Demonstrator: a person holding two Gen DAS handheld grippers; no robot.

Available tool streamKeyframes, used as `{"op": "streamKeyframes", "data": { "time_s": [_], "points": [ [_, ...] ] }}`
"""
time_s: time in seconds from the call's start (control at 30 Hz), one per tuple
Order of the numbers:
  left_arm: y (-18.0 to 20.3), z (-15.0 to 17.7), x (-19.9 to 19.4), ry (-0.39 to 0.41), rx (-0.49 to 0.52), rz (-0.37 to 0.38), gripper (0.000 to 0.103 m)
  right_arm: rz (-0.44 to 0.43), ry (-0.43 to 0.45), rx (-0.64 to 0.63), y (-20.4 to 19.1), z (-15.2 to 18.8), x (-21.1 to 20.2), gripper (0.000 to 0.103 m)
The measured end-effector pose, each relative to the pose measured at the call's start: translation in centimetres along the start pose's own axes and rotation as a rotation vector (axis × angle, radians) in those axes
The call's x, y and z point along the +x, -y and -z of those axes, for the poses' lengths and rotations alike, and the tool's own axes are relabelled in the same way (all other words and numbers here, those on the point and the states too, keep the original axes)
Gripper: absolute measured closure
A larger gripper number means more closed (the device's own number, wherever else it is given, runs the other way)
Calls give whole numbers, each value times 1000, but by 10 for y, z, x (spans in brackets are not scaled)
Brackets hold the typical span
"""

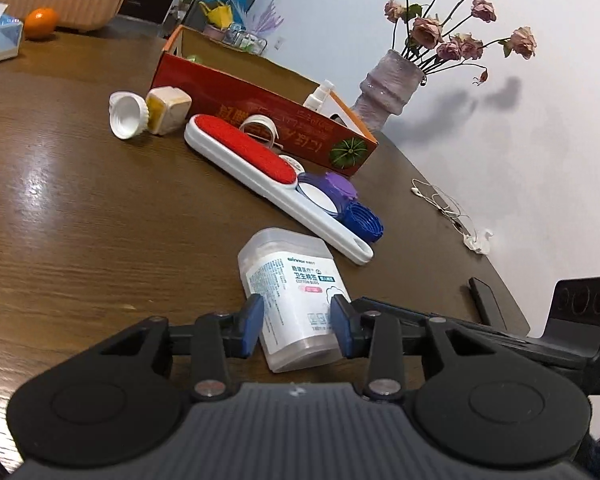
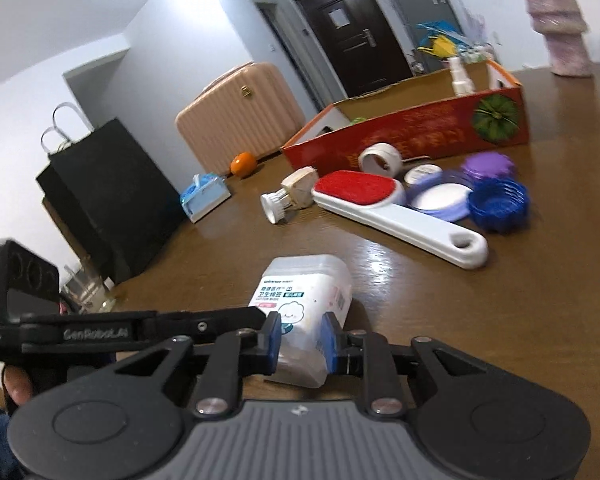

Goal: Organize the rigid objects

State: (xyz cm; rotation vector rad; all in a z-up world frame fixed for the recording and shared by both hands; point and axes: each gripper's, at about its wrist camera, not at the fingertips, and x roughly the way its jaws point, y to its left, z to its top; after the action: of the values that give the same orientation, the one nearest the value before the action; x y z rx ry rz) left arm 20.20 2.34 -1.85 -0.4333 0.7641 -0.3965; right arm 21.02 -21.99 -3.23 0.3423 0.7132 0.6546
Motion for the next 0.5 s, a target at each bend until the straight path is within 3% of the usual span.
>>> {"op": "streamKeyframes", "data": {
  "time_s": [0.1,0.23,0.33,0.5],
  "points": [
    [1,-2,2,-2,-2,-20,65,22,18,8,5,-1,-1,80],
    [-7,-5,7,-9,-40,-20,58,17,27,36,10,-4,5,78],
    [-13,-7,10,-18,-64,20,64,1,26,49,13,-7,10,77],
    [-12,-20,16,-13,-106,43,65,-2,31,59,13,-14,17,75]
  ]
}}
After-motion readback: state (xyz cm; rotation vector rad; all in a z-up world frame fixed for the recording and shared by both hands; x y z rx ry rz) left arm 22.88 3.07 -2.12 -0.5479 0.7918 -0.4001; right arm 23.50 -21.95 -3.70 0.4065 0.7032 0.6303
